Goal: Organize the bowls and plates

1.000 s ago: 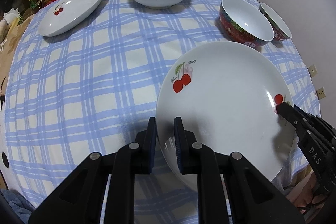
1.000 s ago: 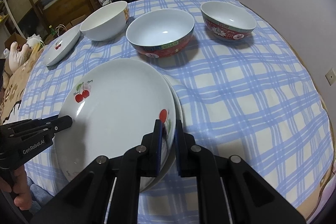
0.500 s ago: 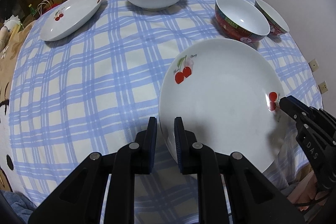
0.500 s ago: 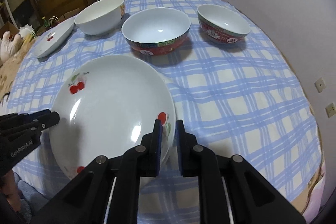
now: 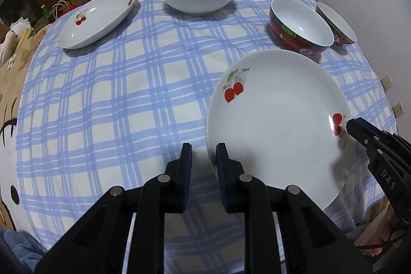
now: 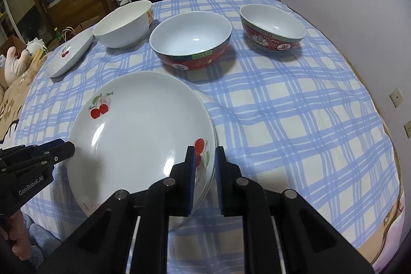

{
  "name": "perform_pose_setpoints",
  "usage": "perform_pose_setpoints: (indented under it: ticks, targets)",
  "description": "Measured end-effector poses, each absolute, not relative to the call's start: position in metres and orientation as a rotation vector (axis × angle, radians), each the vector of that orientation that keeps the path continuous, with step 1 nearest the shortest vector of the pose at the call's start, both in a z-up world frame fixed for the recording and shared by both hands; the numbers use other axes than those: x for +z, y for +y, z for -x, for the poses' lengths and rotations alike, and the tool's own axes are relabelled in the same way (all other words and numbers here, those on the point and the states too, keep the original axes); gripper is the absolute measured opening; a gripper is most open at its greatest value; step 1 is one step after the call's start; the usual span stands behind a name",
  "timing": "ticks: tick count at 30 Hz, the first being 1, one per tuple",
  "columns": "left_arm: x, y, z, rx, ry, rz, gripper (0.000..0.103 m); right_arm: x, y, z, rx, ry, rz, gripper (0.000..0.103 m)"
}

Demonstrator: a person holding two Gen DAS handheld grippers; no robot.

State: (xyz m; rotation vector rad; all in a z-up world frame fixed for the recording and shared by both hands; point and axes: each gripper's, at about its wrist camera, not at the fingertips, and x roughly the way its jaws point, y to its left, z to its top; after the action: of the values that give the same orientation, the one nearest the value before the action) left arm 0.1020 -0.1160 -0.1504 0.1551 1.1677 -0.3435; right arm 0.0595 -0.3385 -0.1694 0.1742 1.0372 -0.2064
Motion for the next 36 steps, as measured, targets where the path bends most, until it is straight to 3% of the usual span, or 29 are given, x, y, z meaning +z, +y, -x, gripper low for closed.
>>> perform_pose_setpoints:
  ticks: [26, 36]
  targets:
    - [-0.133, -0.088, -0.087, -0.260, 1.149, -0.187, 0.020, -0.159, -0.352, -0.046, -0.191, 0.994, -0.284, 0.015]
    - [-0.098, -0.070, -0.084, -0.278, 1.111, -0.113, 0.023, -0.128, -0.327, -0.044, -0.109, 0.891, -0.207, 0.015]
